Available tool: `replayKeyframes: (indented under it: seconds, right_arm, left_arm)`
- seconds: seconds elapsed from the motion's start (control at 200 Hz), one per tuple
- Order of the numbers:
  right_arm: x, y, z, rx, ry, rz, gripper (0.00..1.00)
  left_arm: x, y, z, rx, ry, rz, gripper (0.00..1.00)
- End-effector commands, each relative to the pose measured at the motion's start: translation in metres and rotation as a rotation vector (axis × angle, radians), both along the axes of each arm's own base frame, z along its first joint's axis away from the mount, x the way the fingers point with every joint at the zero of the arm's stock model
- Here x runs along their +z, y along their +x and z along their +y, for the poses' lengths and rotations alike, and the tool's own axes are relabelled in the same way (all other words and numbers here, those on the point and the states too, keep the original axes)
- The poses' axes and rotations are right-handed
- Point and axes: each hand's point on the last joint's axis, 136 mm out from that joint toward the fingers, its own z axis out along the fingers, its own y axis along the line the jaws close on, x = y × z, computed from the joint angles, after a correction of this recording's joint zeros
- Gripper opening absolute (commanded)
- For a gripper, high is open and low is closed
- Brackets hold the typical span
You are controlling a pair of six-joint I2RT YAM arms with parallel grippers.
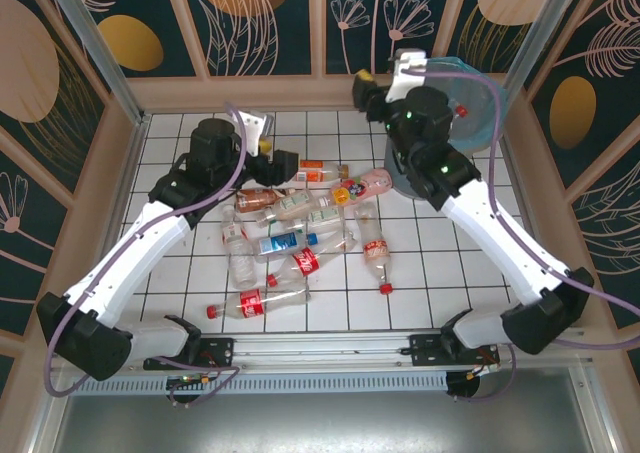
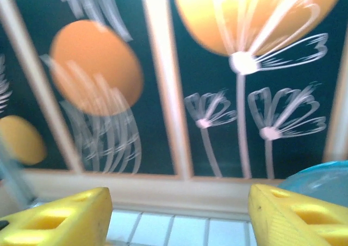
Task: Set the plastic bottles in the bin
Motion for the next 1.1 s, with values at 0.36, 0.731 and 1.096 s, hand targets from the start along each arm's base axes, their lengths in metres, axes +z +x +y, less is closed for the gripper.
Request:
replayKeyframes:
  seconds: [0.36, 0.731, 1.096]
  right_arm:
    - [-0.271, -0.145, -0.012, -0.002, 0.015, 0.817, 0.50]
    - [-0.371, -0.218, -0.057, -0.116, 0.049, 1.113, 0.47]
    - [-0.409, -0.234, -0.058, -0.082, 0.044, 1.167, 0.49]
  left_arm:
    - [-0.056, -0.027, 0.008, 0.020, -0.037, 0.162, 0.79]
    - [-0.054, -0.009, -0.003, 0.018, -0.043, 0.159, 0.79]
    - [-0.066, -0.012, -0.001, 0.021, -0.036, 0.171, 0.79]
